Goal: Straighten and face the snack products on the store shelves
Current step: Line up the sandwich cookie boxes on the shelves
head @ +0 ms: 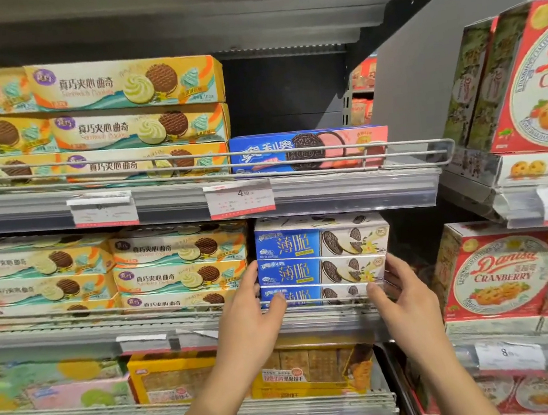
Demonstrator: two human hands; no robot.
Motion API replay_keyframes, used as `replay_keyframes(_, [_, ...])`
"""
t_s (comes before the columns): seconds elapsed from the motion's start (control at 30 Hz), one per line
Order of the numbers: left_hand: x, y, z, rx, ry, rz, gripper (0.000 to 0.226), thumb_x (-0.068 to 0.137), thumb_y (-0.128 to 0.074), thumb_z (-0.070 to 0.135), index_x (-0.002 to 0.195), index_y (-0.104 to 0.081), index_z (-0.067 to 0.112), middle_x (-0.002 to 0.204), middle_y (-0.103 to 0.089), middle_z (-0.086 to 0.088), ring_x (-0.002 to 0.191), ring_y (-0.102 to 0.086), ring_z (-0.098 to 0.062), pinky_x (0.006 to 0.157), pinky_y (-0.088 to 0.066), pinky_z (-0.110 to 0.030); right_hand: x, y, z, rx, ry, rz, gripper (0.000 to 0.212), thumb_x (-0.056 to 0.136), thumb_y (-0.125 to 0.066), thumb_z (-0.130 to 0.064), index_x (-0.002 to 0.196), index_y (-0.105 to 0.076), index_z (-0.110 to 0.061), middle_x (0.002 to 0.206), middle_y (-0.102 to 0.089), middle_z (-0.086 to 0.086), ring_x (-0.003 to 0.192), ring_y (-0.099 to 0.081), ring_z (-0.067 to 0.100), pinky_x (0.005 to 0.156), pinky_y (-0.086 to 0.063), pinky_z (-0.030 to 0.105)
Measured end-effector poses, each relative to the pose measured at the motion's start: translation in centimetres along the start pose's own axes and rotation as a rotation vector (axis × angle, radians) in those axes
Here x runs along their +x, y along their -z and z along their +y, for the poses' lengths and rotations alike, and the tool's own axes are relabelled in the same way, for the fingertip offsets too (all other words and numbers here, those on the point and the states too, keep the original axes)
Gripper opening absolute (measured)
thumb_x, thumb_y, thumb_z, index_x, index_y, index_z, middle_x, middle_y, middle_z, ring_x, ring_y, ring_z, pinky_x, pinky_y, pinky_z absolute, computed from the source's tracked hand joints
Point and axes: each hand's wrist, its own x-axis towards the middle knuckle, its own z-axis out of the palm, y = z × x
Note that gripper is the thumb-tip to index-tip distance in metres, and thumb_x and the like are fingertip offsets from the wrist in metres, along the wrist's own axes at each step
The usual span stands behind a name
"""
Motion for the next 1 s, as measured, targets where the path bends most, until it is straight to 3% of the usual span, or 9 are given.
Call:
replay_keyframes(0.1, [-1.0,0.4,-1.3,-0.027,-0.007,0.039,0.052,0.095,-0.062,0.036,0.142,-0.04,0.048,0.129,-0.054,0.038,0.123,-0.048,0.013,0.11,-0.045,-0.036,-1.3,-0.1,0.5,0.005,0.014,0.058,0.049,0.092,-0.068,-0.02,0.139,-0.055,-0.026,0.128,-0.066,-0.009,0.109,-0.065,0.008,0.097,-0.051,0.033])
replay_keyframes(0.2, [-3.3,1.2,-3.2,0.104,-0.007,0.056,0.059,0.099,-0.058,0.038,0.152,-0.034,0.041,0.151,-0.041,0.027,0.138,-0.039,0.002,0.117,-0.037,-0.033,-4.2,-1.2,1.1,-0.09,0.087,0.137,0.046,0.095,-0.062,-0.02,0.14,-0.054,-0.018,0.138,-0.06,-0.001,0.126,-0.056,0.018,0.105,-0.04,0.026])
replay_keyframes(0.3, [-5.2,2.5,-5.2,0.244,-0.033,0.055,0.06,0.101,-0.053,0.037,0.155,-0.027,0.043,0.156,-0.026,0.031,0.141,-0.026,0.007,0.119,-0.028,-0.027,-7.0,-3.1,1.3,-0.16,0.229,0.072,0.053,0.09,-0.053,-0.028,0.141,-0.054,-0.01,0.141,-0.058,0.004,0.132,-0.05,0.02,0.113,-0.027,0.016])
replay_keyframes(0.4, [-6.0,3.9,-7.5,0.366,-0.025,0.031,0.064,0.102,-0.049,0.04,0.159,-0.021,0.038,0.164,-0.013,0.026,0.148,-0.012,0.005,0.124,-0.022,-0.032,-8.2,-5.3,1.1,-0.249,0.373,-0.108,0.062,0.088,-0.057,-0.024,0.148,-0.048,-0.011,0.152,-0.049,0.004,0.143,-0.042,0.021,0.12,-0.027,0.03])
replay_keyframes(0.5, [-6.8,5.5,-9.8,0.456,-0.025,0.06,0.068,0.096,-0.04,0.05,0.159,-0.026,0.031,0.167,-0.011,0.019,0.154,-0.009,-0.004,0.125,-0.02,-0.037,-8.6,-7.2,0.8,-0.296,0.426,-0.173,0.068,0.086,-0.062,-0.022,0.15,-0.045,-0.01,0.158,-0.042,0.006,0.149,-0.036,0.024,0.123,-0.024,0.037])
replay_keyframes(0.67, [-7.7,9.0,-13.3,0.593,-0.043,0.091,0.069,0.095,-0.043,0.048,0.158,-0.032,0.022,0.168,-0.019,0.004,0.155,-0.014,-0.014,0.124,-0.024,-0.042,-8.9,-9.1,1.2,-0.4,0.394,-0.176,0.074,0.081,-0.075,-0.013,0.148,-0.046,-0.004,0.16,-0.037,0.015,0.149,-0.033,0.034,0.117,-0.035,0.056])
replay_keyframes(0.8, [-7.6,13.4,-16.6,0.683,0.042,0.079,0.073,0.096,-0.057,0.041,0.159,-0.027,0.021,0.169,-0.018,0.001,0.157,-0.013,-0.02,0.121,-0.031,-0.051,-9.9,-10.6,0.5,-0.4,0.309,-0.142,0.072,0.079,-0.076,-0.009,0.145,-0.049,-0.001,0.162,-0.033,0.017,0.151,-0.028,0.037,0.116,-0.035,0.057])
replay_keyframes(0.9, [-7.0,16.6,-19.3,0.719,0.056,0.107,0.074,0.095,-0.045,0.048,0.16,-0.025,0.02,0.17,-0.015,-0.002,0.157,-0.01,-0.023,0.122,-0.028,-0.052,-10.5,-11.7,0.0,-0.458,0.268,-0.134,0.073,0.078,-0.078,-0.01,0.144,-0.05,-0.001,0.165,-0.024,0.018,0.151,-0.026,0.038,0.113,-0.037,0.057])
replay_keyframes(1.0, [-5.9,19.2,-21.5,0.718,0.064,0.104,0.077,0.094,-0.047,0.044,0.162,-0.019,0.02,0.171,-0.006,-0.003,0.158,0.0,-0.022,0.123,-0.024,-0.053,-11.1,-12.7,-0.8,-0.524,0.225,-0.115,0.068,0.083,-0.074,-0.014,0.146,-0.048,-0.004,0.166,-0.018,0.02,0.15,-0.026,0.04,0.112,-0.038,0.054])
